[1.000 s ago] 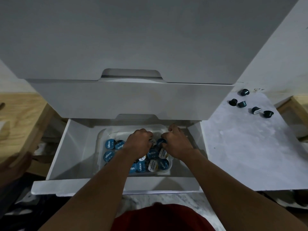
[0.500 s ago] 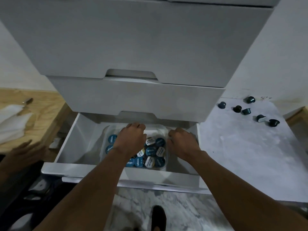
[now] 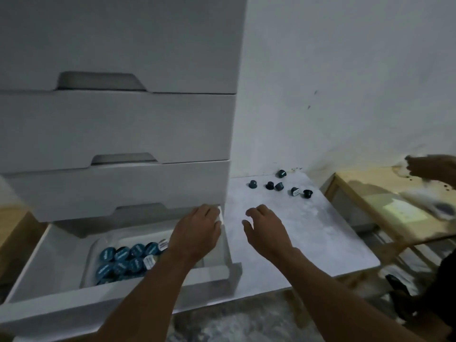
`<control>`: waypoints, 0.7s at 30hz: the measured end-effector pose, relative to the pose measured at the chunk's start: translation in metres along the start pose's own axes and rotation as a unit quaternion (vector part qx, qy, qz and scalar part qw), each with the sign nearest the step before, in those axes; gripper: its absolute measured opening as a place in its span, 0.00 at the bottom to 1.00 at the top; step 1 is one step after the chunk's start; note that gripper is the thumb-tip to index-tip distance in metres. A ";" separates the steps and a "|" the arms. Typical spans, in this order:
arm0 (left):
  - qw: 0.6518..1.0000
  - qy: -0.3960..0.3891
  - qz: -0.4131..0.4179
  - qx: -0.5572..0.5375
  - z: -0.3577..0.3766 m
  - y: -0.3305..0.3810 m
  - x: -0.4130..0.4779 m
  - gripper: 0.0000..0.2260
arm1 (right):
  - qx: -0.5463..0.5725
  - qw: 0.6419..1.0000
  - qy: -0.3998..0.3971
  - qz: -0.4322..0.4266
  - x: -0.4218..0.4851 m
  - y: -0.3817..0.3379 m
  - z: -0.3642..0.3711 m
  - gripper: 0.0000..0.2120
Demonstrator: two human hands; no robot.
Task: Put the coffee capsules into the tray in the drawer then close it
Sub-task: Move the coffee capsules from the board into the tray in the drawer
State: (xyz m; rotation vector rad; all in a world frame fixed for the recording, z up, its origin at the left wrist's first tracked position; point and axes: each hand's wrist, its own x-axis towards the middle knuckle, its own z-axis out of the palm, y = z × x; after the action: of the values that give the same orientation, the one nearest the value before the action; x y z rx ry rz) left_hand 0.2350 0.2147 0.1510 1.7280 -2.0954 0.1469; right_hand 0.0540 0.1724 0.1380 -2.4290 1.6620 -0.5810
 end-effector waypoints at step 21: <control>0.994 -0.087 0.021 -0.054 0.175 0.219 0.222 0.15 | -0.011 0.994 -0.056 0.097 0.073 0.302 -0.067 0.15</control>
State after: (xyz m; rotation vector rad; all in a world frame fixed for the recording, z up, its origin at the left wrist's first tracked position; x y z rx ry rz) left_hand -0.0496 0.0012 0.1166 1.6865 -2.2211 -0.1070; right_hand -0.2103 -0.0024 0.1179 -2.2329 1.8389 -0.3930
